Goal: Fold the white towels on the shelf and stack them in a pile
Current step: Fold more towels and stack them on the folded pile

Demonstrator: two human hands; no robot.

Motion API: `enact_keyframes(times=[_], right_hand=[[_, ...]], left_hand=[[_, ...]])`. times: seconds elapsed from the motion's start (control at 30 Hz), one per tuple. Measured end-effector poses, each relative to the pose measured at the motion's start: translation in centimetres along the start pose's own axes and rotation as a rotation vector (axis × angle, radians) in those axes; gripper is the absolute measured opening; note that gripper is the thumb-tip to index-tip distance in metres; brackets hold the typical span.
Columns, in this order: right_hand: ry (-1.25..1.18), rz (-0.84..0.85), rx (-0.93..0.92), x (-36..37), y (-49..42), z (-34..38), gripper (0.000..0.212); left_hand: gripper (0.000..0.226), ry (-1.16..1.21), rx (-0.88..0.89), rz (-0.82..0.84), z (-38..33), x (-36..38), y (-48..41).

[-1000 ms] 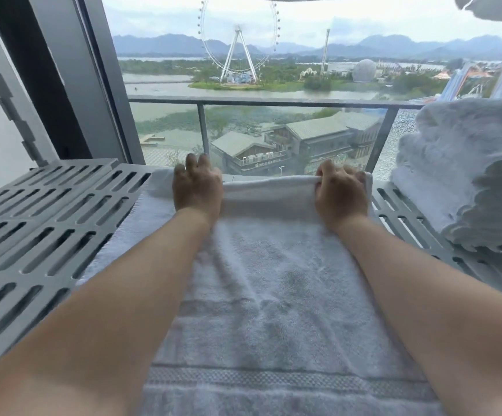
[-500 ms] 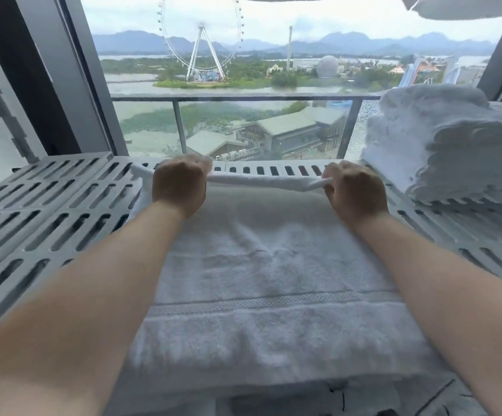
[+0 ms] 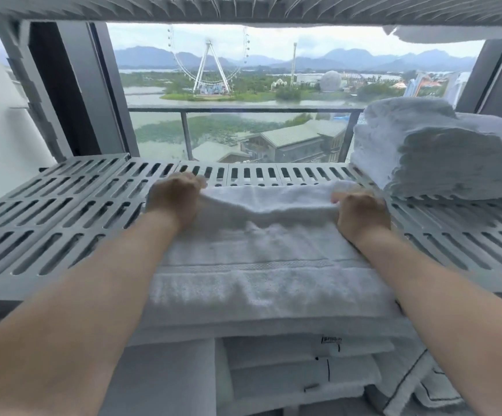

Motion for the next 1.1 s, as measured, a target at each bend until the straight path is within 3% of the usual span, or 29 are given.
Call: enact_keyframes(times=[0.2,0.4,0.6,0.7,0.83,0.97,1.1], right_hand=[[-0.038,-0.054,0.022,0.3,1.3,-0.7,0.03],[-0.092,-0.172,-0.02,0.6,1.3,-0.4,0.038],[-0.195,-0.075,-0.058,0.4,1.6,0.2,0.029],[-0.174,-0.153,0.006,-0.1,1.6,0.1,0.021],[-0.137,-0.115,0.013,0.3,1.5,-0.1,0.025],[-0.189,-0.094,0.016,1.0,1.1,-0.3,0.024],[-0.305,-0.016,-0.097,1.2,1.0,-0.3,0.035]], left_hand=[[0.033,-0.135,-0.225,0.185,-0.2,1.2,2.2],[0.033,0.134,-0.351,0.156,-0.5,1.1,3.0],[0.048,0.319,-0.381,-0.032,-0.6,1.0,4.0],[0.047,0.288,-0.394,-0.125,-0.6,0.6,4.1],[0.037,0.265,-0.397,-0.047,-0.9,0.7,4.1],[0.031,0.253,-0.358,-0.125,-1.2,0.4,4.1],[0.03,0.252,-0.303,-0.099,-1.4,0.6,4.1]])
Point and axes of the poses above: each hand's wrist, its own y-axis away from the middle knuckle, its own x-axis out of the palm, z = x × y, the point moved 2 cm from there along -y, towards the middle knuckle
